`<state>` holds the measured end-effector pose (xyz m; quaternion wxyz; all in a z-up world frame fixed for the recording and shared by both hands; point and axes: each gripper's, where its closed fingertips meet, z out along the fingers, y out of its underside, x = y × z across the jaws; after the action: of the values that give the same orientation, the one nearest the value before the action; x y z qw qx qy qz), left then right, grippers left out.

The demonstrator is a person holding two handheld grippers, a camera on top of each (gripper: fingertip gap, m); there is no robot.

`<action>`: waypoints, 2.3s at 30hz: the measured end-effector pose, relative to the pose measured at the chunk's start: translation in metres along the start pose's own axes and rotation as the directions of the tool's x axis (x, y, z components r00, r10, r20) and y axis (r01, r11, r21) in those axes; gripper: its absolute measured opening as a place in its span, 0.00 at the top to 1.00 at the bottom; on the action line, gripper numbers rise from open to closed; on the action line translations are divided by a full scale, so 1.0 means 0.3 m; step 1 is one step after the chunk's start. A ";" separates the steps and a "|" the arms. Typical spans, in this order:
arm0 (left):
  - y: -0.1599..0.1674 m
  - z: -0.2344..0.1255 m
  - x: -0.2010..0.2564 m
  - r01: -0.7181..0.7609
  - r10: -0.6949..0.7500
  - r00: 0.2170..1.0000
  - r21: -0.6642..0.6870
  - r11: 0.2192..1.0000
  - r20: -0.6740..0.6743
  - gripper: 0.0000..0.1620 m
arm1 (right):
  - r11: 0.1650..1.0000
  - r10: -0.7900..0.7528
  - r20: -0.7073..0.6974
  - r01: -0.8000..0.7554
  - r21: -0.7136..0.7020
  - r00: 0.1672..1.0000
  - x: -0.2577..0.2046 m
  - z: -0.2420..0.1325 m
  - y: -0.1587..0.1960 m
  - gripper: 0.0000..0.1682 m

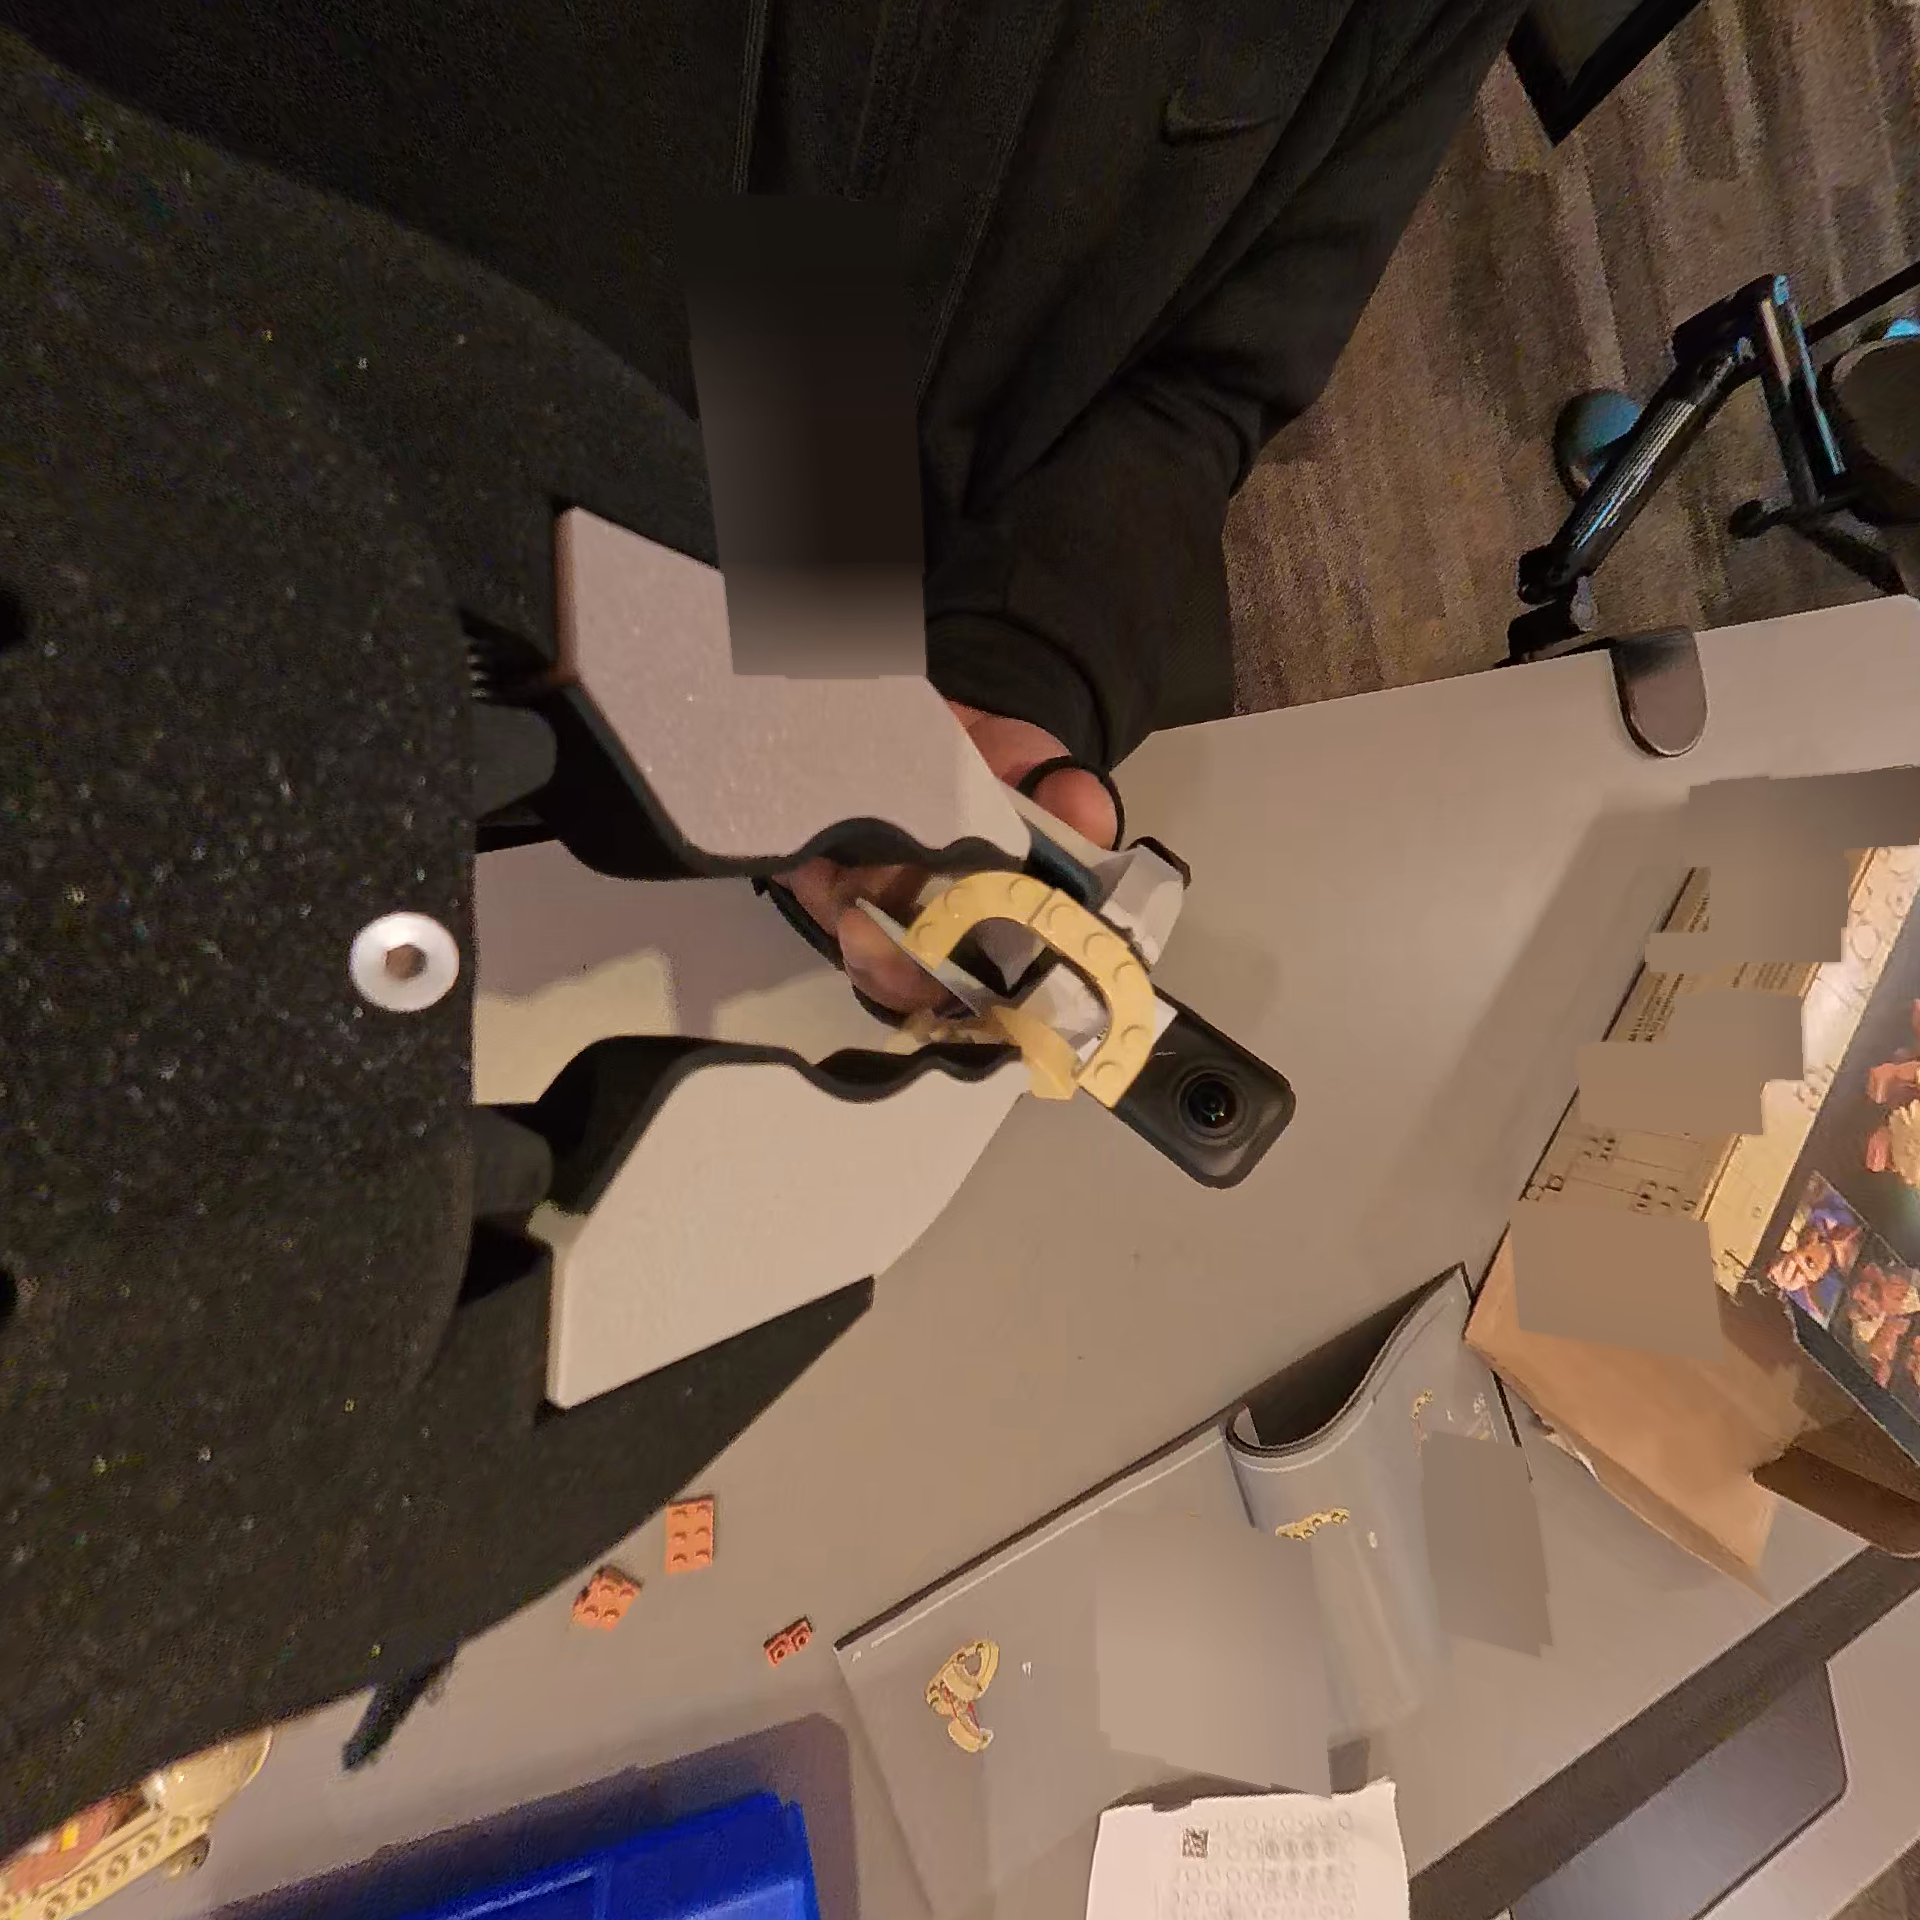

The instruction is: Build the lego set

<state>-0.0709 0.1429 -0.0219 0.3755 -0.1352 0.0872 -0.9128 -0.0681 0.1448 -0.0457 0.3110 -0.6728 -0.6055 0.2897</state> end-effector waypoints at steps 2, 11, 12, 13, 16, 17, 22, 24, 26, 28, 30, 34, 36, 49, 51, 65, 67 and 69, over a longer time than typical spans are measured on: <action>0.000 -0.007 0.002 -0.008 0.008 1.000 0.000 1.000 0.004 0.95 | 1.000 0.006 0.005 -0.006 0.011 1.000 0.002 0.002 0.011 0.82; 0.003 -0.021 -0.001 -0.020 0.020 0.999 -0.004 1.000 0.024 0.95 | 0.997 0.049 0.038 -0.051 0.061 0.998 0.013 0.015 0.042 0.81; 0.002 -0.021 -0.003 -0.020 0.020 0.999 -0.004 1.000 0.027 0.95 | 0.996 0.056 0.043 -0.058 0.066 0.998 0.015 0.018 0.045 0.80; 0.002 -0.022 -0.004 -0.021 0.021 0.999 -0.004 1.000 0.029 0.95 | 0.995 0.062 0.050 -0.066 0.074 0.997 0.016 0.020 0.047 0.80; 0.000 -0.022 -0.004 -0.020 0.020 0.999 -0.002 1.000 0.028 0.95 | 0.992 0.068 0.069 -0.075 0.102 0.995 0.018 0.024 0.046 0.79; 0.000 -0.023 -0.005 -0.019 0.019 0.999 -0.001 1.000 0.029 0.95 | 0.991 0.069 0.073 -0.077 0.107 0.995 0.019 0.025 0.046 0.79; -0.009 -0.026 -0.018 -0.010 0.010 0.998 0.001 1.000 0.055 0.95 | 0.986 0.081 0.096 -0.094 0.137 0.992 0.031 0.031 0.050 0.78; -0.016 -0.031 -0.027 -0.010 0.010 0.997 0.000 1.000 0.078 0.95 | 0.983 0.091 0.110 -0.107 0.152 0.990 0.039 0.036 0.056 0.79; -0.022 -0.035 -0.041 -0.002 0.002 0.994 -0.004 1.000 0.108 0.95 | 0.979 0.104 0.122 -0.123 0.162 0.987 0.049 0.046 0.067 0.79; -0.026 -0.039 -0.051 0.001 0.000 0.991 -0.008 1.000 0.133 0.95 | 0.975 0.118 0.130 -0.139 0.170 0.984 0.058 0.057 0.078 0.79; -0.030 -0.045 -0.064 0.006 -0.003 0.987 -0.012 1.000 0.164 0.95 | 0.970 0.132 0.137 -0.156 0.185 0.982 0.069 0.061 0.085 0.79; -0.064 -0.057 -0.073 -0.006 0.012 0.972 -0.026 1.000 0.234 0.95 | 0.962 0.160 0.121 -0.182 0.204 0.980 0.101 0.052 0.110 0.79; -0.088 -0.054 -0.056 -0.037 0.054 0.963 -0.069 0.997 0.263 0.95 | 0.958 0.181 0.096 -0.198 0.206 0.979 0.119 0.044 0.136 0.79; -0.216 -0.144 -0.020 -0.242 0.428 0.781 -0.411 0.879 0.455 0.95 | 0.945 0.107 -0.144 -0.145 -0.294 0.984 0.100 0.320 0.436 0.79; -0.202 -0.141 -0.024 -0.226 0.410 0.794 -0.407 0.885 0.450 0.95 | 0.937 0.105 -0.192 -0.161 -0.310 0.976 0.095 0.346 0.447 0.80; -0.187 -0.148 -0.044 -0.192 0.376 0.799 -0.395 0.899 0.468 0.95 | 0.961 0.254 -0.181 -0.268 -0.059 0.950 0.134 0.359 0.406 1.00; -0.189 -0.149 -0.045 -0.192 0.375 0.799 -0.391 0.900 0.470 0.96 | 0.960 0.271 -0.163 -0.279 -0.025 0.949 0.134 0.348 0.404 1.00; -0.193 -0.150 -0.044 -0.199 0.381 0.794 -0.391 0.899 0.473 0.95 | 0.962 0.266 -0.159 -0.273 -0.026 0.951 0.128 0.350 0.407 0.97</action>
<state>-0.1142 0.1957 -0.0519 0.4946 -0.4297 0.1456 -0.7413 -0.0675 0.1811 -0.2073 0.2981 -0.7766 -0.4891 0.2622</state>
